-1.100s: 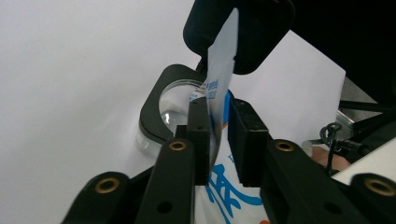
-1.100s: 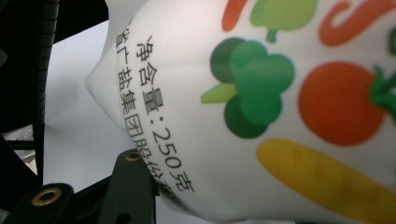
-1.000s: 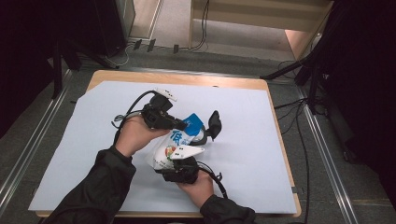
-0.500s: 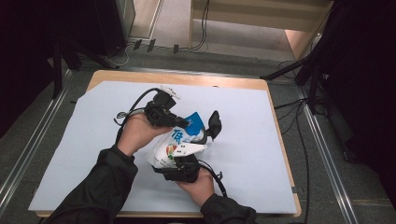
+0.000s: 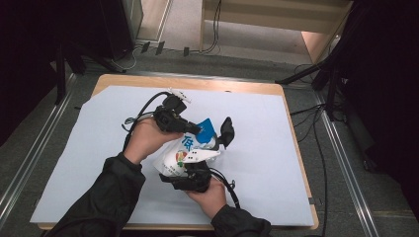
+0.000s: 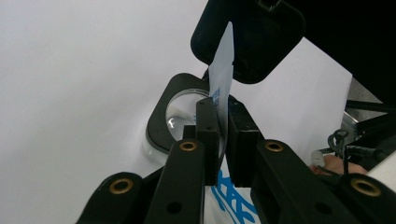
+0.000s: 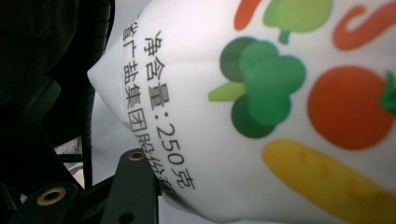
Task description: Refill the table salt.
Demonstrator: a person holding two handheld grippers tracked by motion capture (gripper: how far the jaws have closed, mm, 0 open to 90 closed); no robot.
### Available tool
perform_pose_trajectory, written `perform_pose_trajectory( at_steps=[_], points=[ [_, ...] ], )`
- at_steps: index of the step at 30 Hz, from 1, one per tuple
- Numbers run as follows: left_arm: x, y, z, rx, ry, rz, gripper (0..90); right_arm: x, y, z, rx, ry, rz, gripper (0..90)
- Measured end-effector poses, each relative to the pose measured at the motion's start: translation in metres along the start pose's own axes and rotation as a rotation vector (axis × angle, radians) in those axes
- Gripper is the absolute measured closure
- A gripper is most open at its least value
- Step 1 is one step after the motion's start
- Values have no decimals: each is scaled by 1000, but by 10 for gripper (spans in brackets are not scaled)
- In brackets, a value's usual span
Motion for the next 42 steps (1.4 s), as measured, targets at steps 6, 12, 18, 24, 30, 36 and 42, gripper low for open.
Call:
perform_pose_trajectory(
  at_steps=[6, 12, 18, 24, 30, 36, 42],
  points=[
    [1, 2, -1, -1, 1, -1, 896, 1, 0, -1, -2, -16, 5, 590],
    [2, 3, -1, 4, 3, -6, 868, 1, -1, -2, 5, -10, 13, 595],
    [2, 3, -3, -2, 17, -9, 803, 1, -3, -4, 14, -25, 7, 600],
    [2, 2, -7, -8, 8, -16, 781, 0, -3, -4, 18, -42, -2, 605],
    [0, -2, -10, -10, -8, -12, 765, -2, -2, -5, 10, -61, 0, 608],
    [-1, -3, -12, -19, -10, -11, 747, -3, -1, -5, 10, -72, -3, 611],
    [-2, -5, -12, -21, -27, -10, 722, -3, -2, -6, 12, -84, -13, 614]
  ],
)
Point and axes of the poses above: each handheld gripper's, and its own axes: y roughly forward along the jaws, z roughly out of its top, x roughly to its right, the point moved 5 cm from there along y, roughly forward along the jaws, and after that the axes turned 10 degrees about x, right-handed, at the moved point
